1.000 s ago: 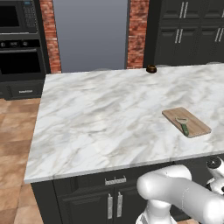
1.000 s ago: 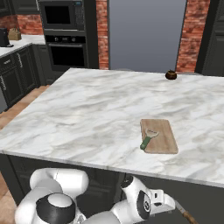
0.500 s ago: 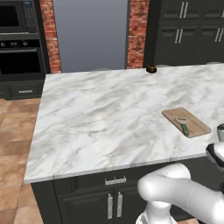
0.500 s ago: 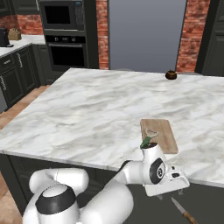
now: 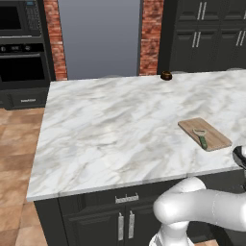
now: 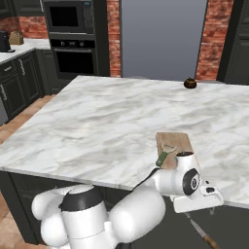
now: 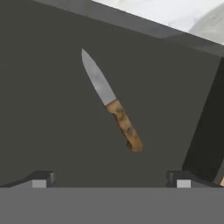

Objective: Open the drawer on the right and place the cutting tools on the cutting board.

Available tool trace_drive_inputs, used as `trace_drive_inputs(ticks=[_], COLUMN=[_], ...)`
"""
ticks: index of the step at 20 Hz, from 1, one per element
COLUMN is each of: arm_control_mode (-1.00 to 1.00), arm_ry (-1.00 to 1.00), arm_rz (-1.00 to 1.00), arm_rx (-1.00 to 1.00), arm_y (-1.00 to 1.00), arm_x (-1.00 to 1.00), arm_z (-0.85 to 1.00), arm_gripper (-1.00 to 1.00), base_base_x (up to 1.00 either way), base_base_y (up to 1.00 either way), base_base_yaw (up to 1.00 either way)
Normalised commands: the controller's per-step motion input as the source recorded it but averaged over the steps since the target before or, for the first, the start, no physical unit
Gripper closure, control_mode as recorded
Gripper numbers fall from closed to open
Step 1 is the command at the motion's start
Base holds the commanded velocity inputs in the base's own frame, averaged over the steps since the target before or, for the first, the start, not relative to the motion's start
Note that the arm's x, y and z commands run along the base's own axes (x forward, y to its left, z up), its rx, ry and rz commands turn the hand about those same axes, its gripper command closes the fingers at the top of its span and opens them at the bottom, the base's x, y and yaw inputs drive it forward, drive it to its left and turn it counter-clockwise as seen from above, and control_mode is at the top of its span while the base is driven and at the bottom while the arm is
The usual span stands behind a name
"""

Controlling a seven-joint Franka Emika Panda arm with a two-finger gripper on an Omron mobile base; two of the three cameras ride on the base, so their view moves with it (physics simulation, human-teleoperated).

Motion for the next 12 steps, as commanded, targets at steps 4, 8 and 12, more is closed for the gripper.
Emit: trace_drive_inputs(ticks=[4,8,12], arm_control_mode=[-1.0,-1.0,-1.0], arm_ry=[0.04,0.03,0.03], arm_rz=[0.0,0.0,0.0], arm_rx=[0.23,0.13,0.02], arm_y=[-0.76,-0.39,-0.24], arm_x=[-0.09,-0.04,0.0], arm_z=[-0.7,-0.26,-0.1], arm_gripper=[-1.0,-1.0,-1.0], base_base_x=[0.0,0.0,0.0], base_base_y=[0.0,0.0,0.0], base_base_yaw=[0.0,0.0,0.0])
